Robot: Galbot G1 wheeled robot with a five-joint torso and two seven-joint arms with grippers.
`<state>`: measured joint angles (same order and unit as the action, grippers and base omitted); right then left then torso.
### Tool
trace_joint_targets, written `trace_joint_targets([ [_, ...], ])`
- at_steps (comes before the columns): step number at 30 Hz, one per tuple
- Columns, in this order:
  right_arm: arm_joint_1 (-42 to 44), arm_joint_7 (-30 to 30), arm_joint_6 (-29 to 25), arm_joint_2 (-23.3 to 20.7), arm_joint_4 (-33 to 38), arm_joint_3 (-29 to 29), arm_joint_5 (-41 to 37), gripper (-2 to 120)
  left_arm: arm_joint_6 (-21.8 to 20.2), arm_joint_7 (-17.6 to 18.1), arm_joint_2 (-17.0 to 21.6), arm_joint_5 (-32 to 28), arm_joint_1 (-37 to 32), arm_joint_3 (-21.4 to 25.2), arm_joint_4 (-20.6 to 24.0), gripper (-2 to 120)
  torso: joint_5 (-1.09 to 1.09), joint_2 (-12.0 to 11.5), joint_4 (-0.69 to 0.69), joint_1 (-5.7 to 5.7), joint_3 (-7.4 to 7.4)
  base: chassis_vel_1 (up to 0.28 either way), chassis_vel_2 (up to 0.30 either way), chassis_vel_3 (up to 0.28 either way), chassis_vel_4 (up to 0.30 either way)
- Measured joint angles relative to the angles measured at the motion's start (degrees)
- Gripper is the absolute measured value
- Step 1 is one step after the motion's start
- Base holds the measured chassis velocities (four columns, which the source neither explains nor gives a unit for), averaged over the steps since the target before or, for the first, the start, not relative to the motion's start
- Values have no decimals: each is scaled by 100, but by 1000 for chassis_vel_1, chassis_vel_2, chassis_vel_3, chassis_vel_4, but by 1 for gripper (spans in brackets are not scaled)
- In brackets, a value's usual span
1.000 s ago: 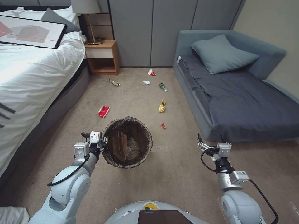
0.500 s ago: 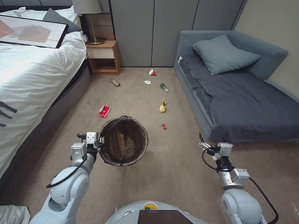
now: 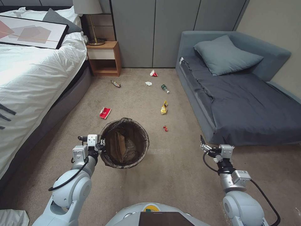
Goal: Pick up the trash bin, then pick up the garbage from the floor and place it into the trash bin.
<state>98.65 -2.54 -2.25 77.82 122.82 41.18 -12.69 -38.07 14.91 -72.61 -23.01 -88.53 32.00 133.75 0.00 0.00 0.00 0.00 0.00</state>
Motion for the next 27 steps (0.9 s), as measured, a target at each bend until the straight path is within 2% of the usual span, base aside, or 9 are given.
trace_joint_targets([
  [27, -63, 6, 120, -23, -57, -154, -38, 100, 50, -195, -12, 99, 1, 5, -4, 5, 0, 0, 0, 0, 0, -125, 119, 119, -121],
])
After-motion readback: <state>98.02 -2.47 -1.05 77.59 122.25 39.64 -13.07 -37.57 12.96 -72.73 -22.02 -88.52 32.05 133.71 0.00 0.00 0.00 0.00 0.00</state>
